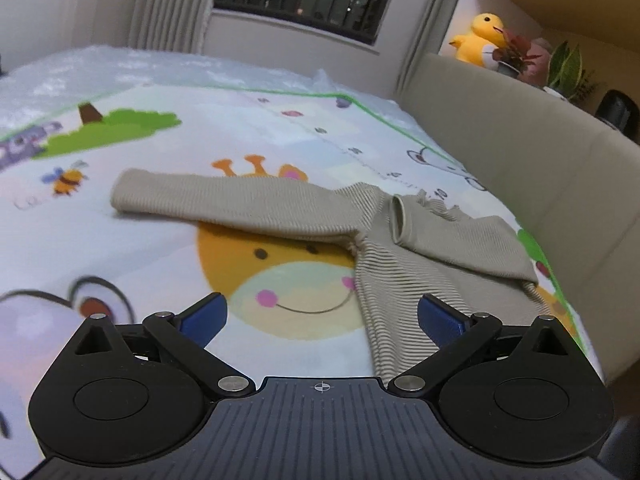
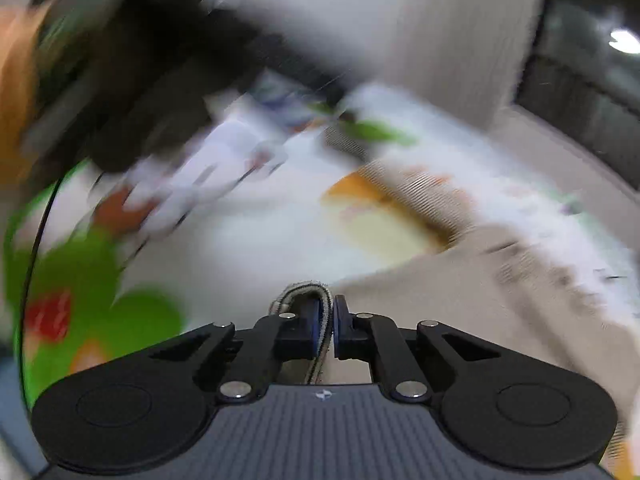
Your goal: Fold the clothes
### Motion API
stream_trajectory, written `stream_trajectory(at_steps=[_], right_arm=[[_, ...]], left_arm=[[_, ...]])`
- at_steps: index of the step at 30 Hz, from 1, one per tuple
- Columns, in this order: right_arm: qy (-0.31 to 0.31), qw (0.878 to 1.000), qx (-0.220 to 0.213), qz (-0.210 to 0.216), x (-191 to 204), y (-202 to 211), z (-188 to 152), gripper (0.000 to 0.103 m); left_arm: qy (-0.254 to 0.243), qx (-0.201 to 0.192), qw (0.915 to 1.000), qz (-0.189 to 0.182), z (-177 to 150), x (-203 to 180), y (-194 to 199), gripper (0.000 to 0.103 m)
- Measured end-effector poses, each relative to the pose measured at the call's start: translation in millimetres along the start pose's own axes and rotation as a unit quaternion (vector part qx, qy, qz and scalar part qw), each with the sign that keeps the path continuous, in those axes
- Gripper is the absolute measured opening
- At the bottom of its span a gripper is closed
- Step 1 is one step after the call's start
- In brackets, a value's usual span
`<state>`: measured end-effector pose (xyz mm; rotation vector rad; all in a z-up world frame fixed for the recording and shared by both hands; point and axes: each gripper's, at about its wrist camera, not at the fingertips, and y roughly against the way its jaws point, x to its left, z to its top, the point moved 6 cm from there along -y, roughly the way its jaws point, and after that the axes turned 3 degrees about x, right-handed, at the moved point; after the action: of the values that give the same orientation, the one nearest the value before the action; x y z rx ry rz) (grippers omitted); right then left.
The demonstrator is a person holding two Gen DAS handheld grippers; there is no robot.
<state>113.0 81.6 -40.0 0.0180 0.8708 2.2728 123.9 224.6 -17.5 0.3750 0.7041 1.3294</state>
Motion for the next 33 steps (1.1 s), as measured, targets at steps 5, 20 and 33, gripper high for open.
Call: stream_trajectory(at_steps=[5, 20, 33], right_arm=[[-0.136, 0.987, -0.081, 0.021, -59.9, 51.6, 51.0, 0.005], [-0.207, 0.963, -0.08, 0.15, -51.1, 46.1, 11.5, 0.067], [-0.411, 0.91, 0.006, -0.054, -210.3, 10.9, -146.3, 0.103]], left_arm=[[-0.01, -0.017, 0.9998, 0.006, 5.4, 3.5, 8.7, 0.103], [-0.022, -0.007, 0.9996, 0.014, 15.5, -2.8, -10.6, 0.103], [0.02, 0.042, 0.9983, -0.037, 32.3, -13.3, -101.7, 0.103]])
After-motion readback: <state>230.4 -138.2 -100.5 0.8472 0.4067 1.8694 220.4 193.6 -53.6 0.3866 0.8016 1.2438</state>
